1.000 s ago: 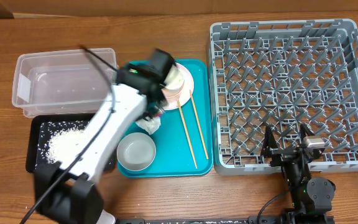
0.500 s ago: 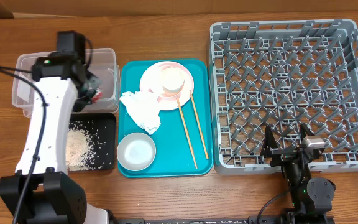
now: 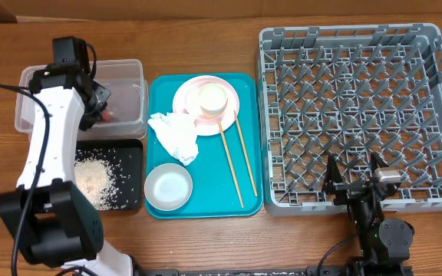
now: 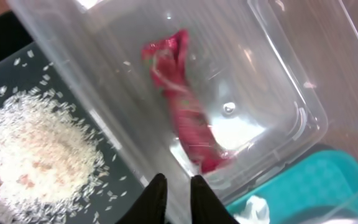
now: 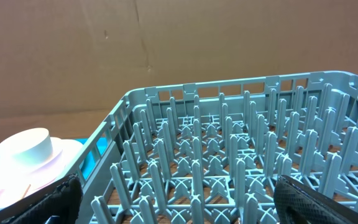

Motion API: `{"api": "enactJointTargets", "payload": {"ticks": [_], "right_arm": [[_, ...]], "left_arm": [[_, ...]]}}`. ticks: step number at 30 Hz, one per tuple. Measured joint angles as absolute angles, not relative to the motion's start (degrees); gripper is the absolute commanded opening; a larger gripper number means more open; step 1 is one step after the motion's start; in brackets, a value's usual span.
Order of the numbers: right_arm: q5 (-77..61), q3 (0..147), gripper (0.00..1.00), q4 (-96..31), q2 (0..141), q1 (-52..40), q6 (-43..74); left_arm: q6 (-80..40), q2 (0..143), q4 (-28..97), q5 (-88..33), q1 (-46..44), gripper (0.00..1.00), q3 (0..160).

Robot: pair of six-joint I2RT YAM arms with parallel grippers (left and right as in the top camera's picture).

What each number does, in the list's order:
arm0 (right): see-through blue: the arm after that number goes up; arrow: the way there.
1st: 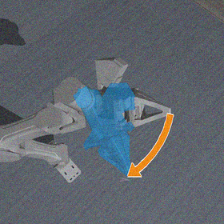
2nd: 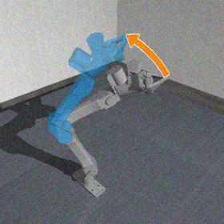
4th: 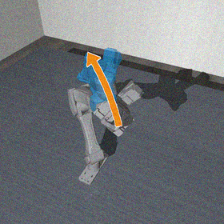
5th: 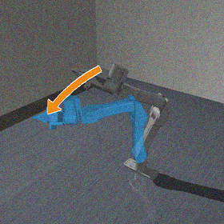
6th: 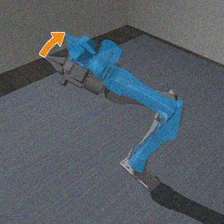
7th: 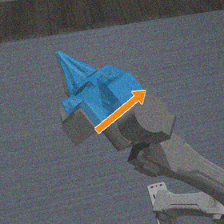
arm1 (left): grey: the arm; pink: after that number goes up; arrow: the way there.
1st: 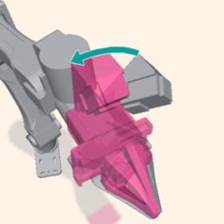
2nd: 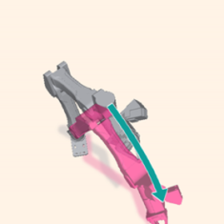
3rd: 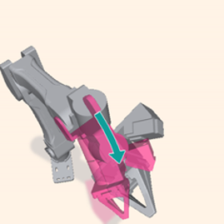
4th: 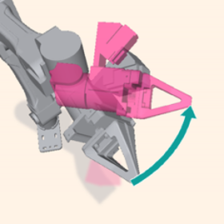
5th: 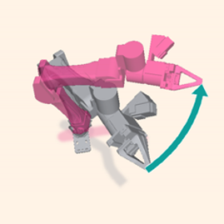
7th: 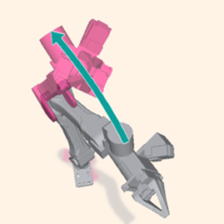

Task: Sort waste into correct bins and load items into the dishwasher
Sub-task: 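Move the wrapper left and drop it into the clear plastic bin, then reach the left gripper back and grasp the white tissue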

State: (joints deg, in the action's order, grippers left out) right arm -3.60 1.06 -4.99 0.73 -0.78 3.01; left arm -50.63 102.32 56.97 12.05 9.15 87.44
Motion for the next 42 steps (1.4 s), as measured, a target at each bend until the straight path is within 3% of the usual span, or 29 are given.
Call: {"api": "enactJointTargets", "payload": {"ticks": [3, 6, 10, 13, 20, 23, 37, 42], "right_arm": [[-3.60, 1.06, 1.00, -4.99, 0.73, -0.78, 3.03], [-3.60, 1.06, 1.00, -4.97, 0.73, -0.78, 3.03], [-3.60, 1.06, 1.00, -4.97, 0.73, -0.78, 3.03], [-3.60, 1.06, 1.00, -4.97, 0.73, -0.78, 3.01], [-3.60, 1.06, 1.00, -4.95, 0.73, -0.78, 3.01], [-3.60, 1.06, 1.00, -4.99, 0.73, -0.78, 3.03], [-3.60, 1.06, 1.00, -4.99, 0.73, -0.78, 2.98], [-3.57, 1.06, 1.00, -4.97, 0.73, -0.78, 3.01]], "left_arm": [[-49.63, 103.15, 55.64, 12.03, 9.15, 0.37, 87.37], [-47.94, 103.18, 55.68, 11.57, 9.15, 0.33, 87.39], [-43.27, 103.18, 59.68, 6.04, 9.15, 0.16, 88.18], [-37.23, 103.04, 63.02, -3.11, 9.10, 0.11, 89.45], [-27.05, 102.87, 70.87, -15.81, 5.15, 0.11, 89.95], [-25.21, 102.87, 71.85, -16.08, 1.54, 0.14, 89.95], [-25.54, 102.87, 68.90, -4.19, -14.35, 0.53, 84.23], [-25.56, 102.87, 64.62, -2.72, -15.31, 0.56, 79.77]]}}
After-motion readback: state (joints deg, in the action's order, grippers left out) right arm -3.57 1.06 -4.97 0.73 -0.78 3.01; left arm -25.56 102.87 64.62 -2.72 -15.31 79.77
